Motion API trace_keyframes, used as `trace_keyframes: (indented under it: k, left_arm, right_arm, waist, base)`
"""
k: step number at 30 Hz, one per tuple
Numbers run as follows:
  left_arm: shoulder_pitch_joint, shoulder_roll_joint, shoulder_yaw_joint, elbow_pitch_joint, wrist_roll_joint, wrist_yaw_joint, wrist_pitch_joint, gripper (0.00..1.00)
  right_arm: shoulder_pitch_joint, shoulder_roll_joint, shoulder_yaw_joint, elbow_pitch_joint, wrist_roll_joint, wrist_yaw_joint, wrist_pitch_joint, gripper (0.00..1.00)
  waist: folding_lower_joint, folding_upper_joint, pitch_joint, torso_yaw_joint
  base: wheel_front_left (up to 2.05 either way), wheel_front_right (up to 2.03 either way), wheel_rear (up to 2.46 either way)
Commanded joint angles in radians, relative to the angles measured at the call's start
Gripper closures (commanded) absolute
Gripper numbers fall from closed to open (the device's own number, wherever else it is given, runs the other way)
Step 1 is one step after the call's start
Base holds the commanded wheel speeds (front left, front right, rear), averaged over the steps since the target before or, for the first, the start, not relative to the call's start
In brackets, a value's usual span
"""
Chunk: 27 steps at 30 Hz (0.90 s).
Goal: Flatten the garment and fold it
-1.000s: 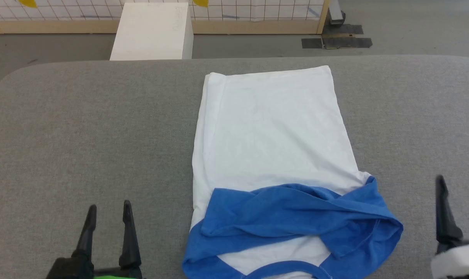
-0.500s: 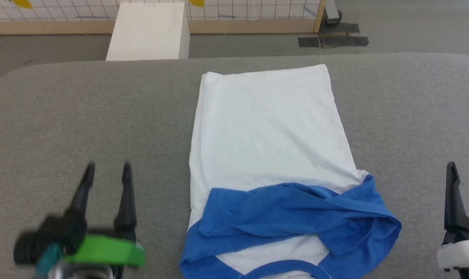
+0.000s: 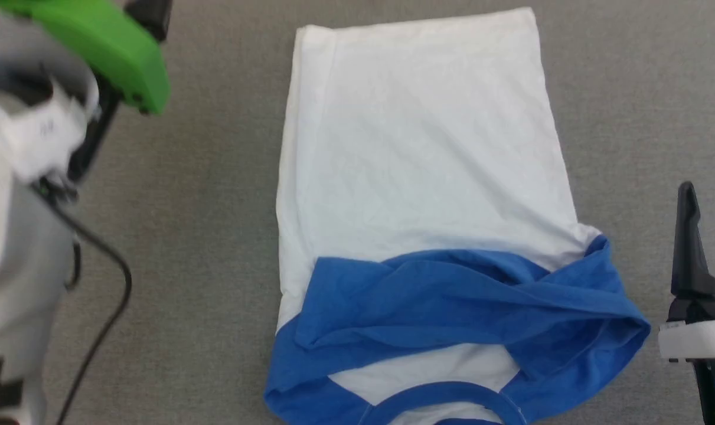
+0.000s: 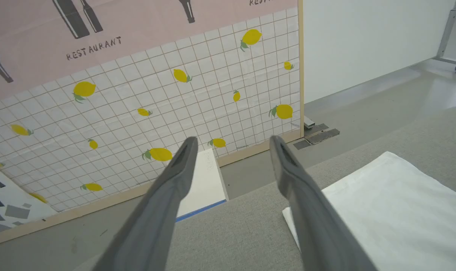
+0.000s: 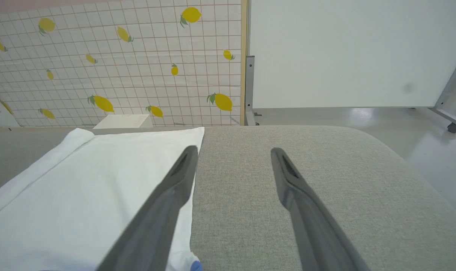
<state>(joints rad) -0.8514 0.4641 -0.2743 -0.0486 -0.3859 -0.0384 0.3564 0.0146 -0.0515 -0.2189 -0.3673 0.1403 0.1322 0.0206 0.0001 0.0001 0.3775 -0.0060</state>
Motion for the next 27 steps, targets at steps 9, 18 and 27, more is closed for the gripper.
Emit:
trace_keyframes:
  k: [9,18,27]
  left_arm:
    - [-0.293,-0.017,-0.119,0.239,0.033,-0.066,0.144,0.00]
    - [-0.341,-0.069,-0.169,0.327,-0.027,-0.081,0.180,0.00]
    - [-0.324,-0.083,-0.193,0.350,-0.076,-0.082,0.249,0.00]
  right_arm:
    - [-0.072,0.001,0.017,0.028,0.008,-0.002,-0.035,0.00]
    - [-0.121,0.001,0.029,0.046,0.001,-0.002,-0.047,0.00]
    - [-0.145,0.001,0.037,0.060,-0.002,-0.002,-0.041,0.00]
  waist:
    - [-0.0001,-0.0001,0.262,-0.065]
    - [-0.0001,-0.0001,0.355,-0.068]
    - [-0.0001,-0.0001,0.394,-0.063]
  base:
    - [0.00,0.00,0.00]
    - [0.00,0.00,0.00]
    - [0.00,0.00,0.00]
